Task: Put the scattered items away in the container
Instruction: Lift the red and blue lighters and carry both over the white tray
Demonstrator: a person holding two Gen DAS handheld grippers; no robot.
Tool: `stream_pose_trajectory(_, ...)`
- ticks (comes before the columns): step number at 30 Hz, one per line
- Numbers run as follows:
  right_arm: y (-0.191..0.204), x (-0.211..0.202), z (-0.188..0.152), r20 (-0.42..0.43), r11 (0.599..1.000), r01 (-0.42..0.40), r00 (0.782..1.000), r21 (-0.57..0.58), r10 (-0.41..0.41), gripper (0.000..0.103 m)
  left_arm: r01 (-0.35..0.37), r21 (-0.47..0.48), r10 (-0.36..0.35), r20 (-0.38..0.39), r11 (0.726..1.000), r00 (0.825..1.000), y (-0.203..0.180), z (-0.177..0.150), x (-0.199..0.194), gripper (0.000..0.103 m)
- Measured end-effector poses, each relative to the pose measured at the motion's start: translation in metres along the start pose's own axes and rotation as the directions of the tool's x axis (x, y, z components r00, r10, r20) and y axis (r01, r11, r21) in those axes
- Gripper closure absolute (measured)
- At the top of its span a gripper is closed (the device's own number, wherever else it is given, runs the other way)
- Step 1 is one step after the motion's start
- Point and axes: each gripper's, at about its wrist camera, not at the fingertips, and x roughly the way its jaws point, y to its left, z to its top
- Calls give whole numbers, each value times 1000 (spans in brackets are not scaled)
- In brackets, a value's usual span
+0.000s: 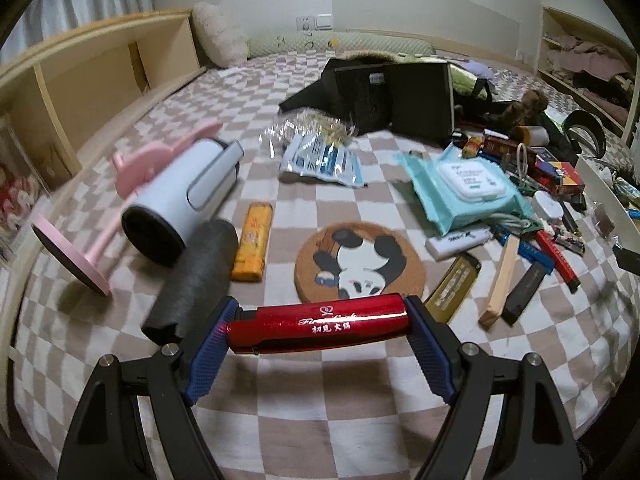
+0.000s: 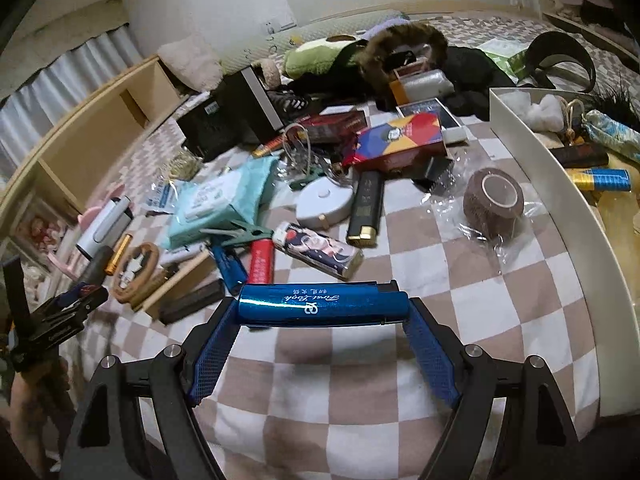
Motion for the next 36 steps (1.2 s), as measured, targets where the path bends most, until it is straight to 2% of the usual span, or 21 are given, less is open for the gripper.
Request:
stream_pose_trajectory(8, -1, -25, 15, 48, 999, -53, 997, 5, 53, 20, 5, 20, -6, 68, 1000, 998, -15, 25, -32, 20)
stream_pose_trajectory(16, -13, -64, 36, 137, 998, -65, 989, 0, 64, 20, 37, 84, -49, 139, 996, 989, -55, 53, -64, 20)
stream_pose_trajectory(24, -46, -102, 54, 215, 998, -49, 976, 30, 42, 20, 122, 143, -148, 191, 982, 970, -111, 74, -84, 20)
stream_pose_trajectory(36, -119, -152, 62, 286, 993, -5, 958, 122, -30, 20, 240, 191, -278, 206, 952, 938, -189, 92, -91, 20)
